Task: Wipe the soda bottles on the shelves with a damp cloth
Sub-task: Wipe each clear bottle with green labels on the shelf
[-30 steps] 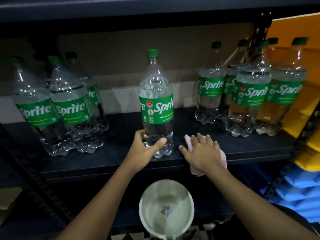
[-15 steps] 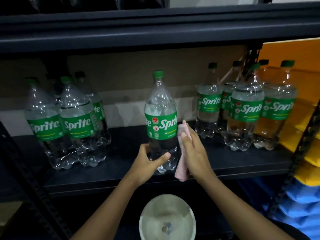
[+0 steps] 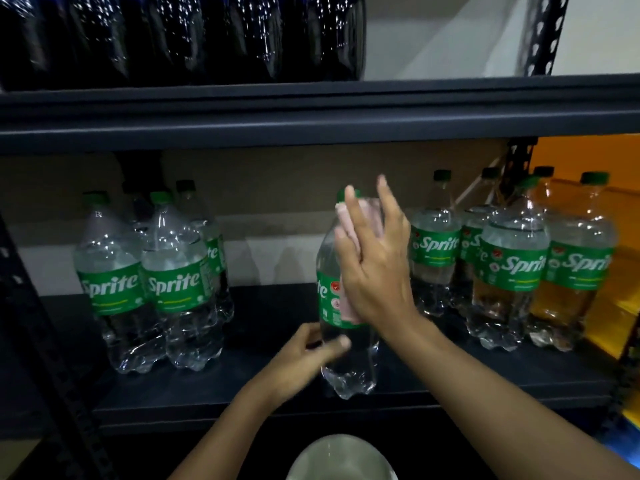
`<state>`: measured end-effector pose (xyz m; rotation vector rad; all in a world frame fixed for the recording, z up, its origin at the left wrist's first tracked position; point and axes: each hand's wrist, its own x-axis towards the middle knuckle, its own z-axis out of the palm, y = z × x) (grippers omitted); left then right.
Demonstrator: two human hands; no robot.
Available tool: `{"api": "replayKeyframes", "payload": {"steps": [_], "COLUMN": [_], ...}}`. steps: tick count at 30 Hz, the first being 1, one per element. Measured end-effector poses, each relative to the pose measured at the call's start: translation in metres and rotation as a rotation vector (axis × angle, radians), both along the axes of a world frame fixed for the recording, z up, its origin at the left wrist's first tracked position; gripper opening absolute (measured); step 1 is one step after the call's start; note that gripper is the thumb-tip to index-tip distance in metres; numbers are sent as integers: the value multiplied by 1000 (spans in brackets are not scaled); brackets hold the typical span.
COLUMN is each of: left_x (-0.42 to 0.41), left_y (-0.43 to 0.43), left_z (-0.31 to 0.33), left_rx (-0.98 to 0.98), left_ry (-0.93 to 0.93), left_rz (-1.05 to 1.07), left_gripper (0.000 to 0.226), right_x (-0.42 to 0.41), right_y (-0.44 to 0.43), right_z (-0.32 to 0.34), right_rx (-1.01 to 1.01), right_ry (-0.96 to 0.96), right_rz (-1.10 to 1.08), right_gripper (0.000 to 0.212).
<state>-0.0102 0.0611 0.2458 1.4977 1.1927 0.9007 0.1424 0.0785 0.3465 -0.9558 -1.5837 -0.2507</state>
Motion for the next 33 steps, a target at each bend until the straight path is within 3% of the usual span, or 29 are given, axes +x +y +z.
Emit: {"api": "replayKeyframes", "payload": {"steps": [3,6,10,15,20,24,31,33], "left_x": [-6,8,39,50,51,50,56,54], "left_y": [15,21,27,36,37,35,34,34], "left_z": [33,74,108,101,104,107,100,100], "left_rx": [-106,13,127,208,164,216,316,331], "left_ry": [-280,-390,-350,-438,-469,-407,-403,-374], "left_rz": [75,74,83,205,201,180,213,201], "left_gripper": [87,80,75,54,53,59,48,59], "right_x": [10,14,8,-8,-6,-5,-14,-15], "right_y": [-5,-8,-2,10,20,17,5,0], "right_z": [-41,-79,-65,11,71,64,25,-2], "right_rx": [23,47,55,116,-108,-68,13,20], "right_ry": [-176,-281,-301,-83,-249,-156,13,58], "right_rz": [-45,-86,-117,-135,-130,-47,-57,-73], "right_gripper": [60,64,59,52,43,44,50,54]}}
